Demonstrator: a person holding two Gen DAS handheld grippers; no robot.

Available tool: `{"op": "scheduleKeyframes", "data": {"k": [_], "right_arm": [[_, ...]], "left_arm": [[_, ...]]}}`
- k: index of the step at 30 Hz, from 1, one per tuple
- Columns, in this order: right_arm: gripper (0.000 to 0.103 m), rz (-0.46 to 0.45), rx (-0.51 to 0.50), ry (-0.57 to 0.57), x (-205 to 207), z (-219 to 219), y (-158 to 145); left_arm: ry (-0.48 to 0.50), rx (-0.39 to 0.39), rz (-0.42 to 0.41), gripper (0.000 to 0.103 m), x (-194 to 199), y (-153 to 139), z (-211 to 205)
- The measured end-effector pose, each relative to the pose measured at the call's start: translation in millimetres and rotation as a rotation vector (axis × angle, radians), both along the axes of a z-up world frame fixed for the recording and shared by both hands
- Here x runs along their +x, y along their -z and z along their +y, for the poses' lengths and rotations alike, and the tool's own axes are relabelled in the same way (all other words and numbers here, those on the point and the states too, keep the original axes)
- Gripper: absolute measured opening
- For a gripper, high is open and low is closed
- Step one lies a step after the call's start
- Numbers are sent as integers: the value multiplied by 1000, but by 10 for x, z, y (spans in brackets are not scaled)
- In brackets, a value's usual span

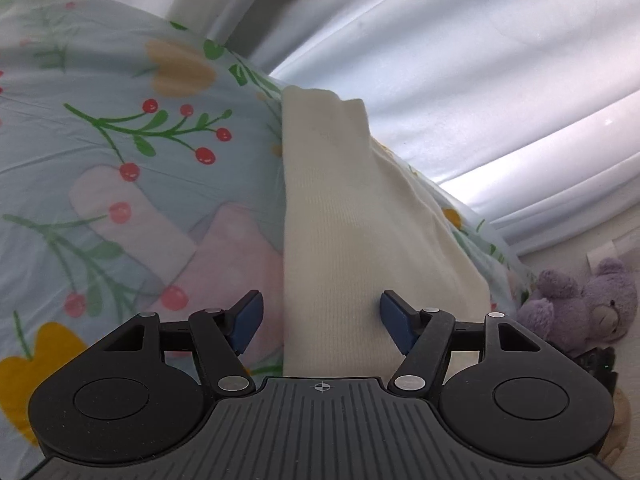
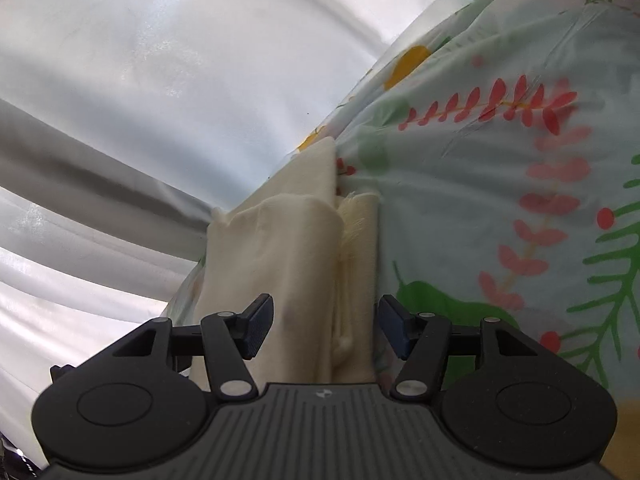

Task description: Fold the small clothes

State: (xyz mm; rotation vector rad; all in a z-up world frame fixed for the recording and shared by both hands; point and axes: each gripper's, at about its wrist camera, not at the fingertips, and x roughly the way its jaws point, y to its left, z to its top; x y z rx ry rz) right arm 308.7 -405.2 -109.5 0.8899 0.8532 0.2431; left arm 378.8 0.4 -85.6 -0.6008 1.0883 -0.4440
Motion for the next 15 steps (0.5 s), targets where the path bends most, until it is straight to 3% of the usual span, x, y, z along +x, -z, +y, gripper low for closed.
{"op": "scheduleKeyframes", "data": {"k": [4, 8, 11, 13, 15], "right_arm": [[59, -15, 110, -2, 137, -71, 119], [60, -16, 191, -2, 259, -93, 155], [59, -14, 157, -35, 358, -3, 143], [58, -17, 140, -50, 408, 61, 126], [49, -7, 107, -64, 446, 148, 91]], "left_arm": [[-16, -77, 37, 69, 160, 119, 17], [-14, -92, 39, 67, 249, 125, -40], [-9, -86, 33, 62, 298, 118, -109], [0, -76, 34, 51, 315, 129, -149], [7, -66, 19, 45, 292, 106, -130]]}}
